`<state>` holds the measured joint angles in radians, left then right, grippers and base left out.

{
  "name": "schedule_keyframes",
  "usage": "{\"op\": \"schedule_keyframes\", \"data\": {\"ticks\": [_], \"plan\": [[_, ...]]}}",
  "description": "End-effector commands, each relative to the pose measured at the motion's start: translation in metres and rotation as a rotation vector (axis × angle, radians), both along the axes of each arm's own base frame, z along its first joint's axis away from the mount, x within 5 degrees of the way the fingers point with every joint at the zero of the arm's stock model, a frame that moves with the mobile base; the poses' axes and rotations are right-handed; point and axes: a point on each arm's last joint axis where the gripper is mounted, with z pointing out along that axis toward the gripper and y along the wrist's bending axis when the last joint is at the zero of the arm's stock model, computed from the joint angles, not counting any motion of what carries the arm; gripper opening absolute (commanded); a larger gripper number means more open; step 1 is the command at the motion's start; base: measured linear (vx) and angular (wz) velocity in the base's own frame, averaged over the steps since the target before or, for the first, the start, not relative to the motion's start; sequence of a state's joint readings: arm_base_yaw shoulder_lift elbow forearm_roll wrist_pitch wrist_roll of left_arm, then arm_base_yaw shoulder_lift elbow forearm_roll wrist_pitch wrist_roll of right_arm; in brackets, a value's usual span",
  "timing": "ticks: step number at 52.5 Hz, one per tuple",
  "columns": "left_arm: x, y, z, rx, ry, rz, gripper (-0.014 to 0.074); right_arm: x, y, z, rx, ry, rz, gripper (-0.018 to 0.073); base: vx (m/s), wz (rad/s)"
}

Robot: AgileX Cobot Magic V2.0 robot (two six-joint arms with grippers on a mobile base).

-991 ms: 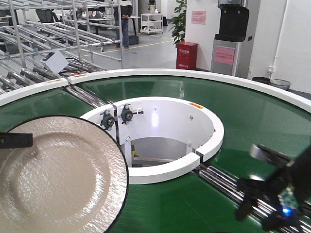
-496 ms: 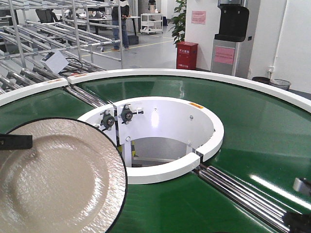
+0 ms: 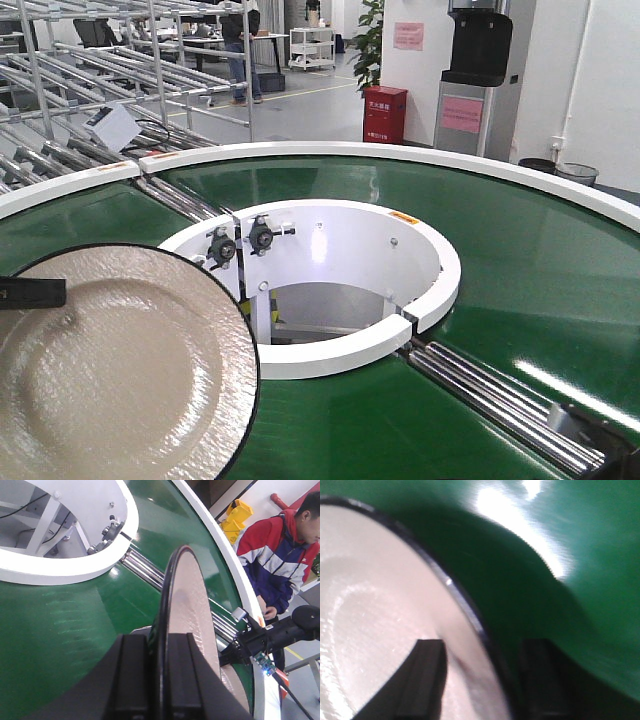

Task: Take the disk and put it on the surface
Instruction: 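Grasp the rim of a second cream plate with the right gripper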

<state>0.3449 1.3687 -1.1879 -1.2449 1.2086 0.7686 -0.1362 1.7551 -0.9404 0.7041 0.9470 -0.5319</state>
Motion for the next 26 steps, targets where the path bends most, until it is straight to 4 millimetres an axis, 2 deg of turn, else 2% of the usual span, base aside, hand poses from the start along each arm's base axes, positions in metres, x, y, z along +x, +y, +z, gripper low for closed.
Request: {"op": "schedule_keyframes", "data": {"ticks": [1,4,13,26], "plan": [[-0.008,-0.008,0.029,-0.122,-0.099,0.005,-0.0008,0.003,0.011,0.018,0.115,-0.067,-0.052,0.0138,0.00,0.00],[-0.008,-0.008,0.029,-0.121,-0.098,0.005,-0.0008,0.005,0.010,0.022,0.176,-0.067,-0.104,-0.0018,0.00,0.00],[-0.008,-0.008,0.029,-0.121,-0.099,0.006,-0.0008,0.008,0.015,0.047,0.424,-0.143,-0.143,-0.0015,0.00,0.00],[-0.007,-0.007,0.029,-0.113,-0.096,0.012,-0.0008,0.004,0.023,0.114,0.683,-0.378,-0.260,-0.0011,0.00,0.00]]}}
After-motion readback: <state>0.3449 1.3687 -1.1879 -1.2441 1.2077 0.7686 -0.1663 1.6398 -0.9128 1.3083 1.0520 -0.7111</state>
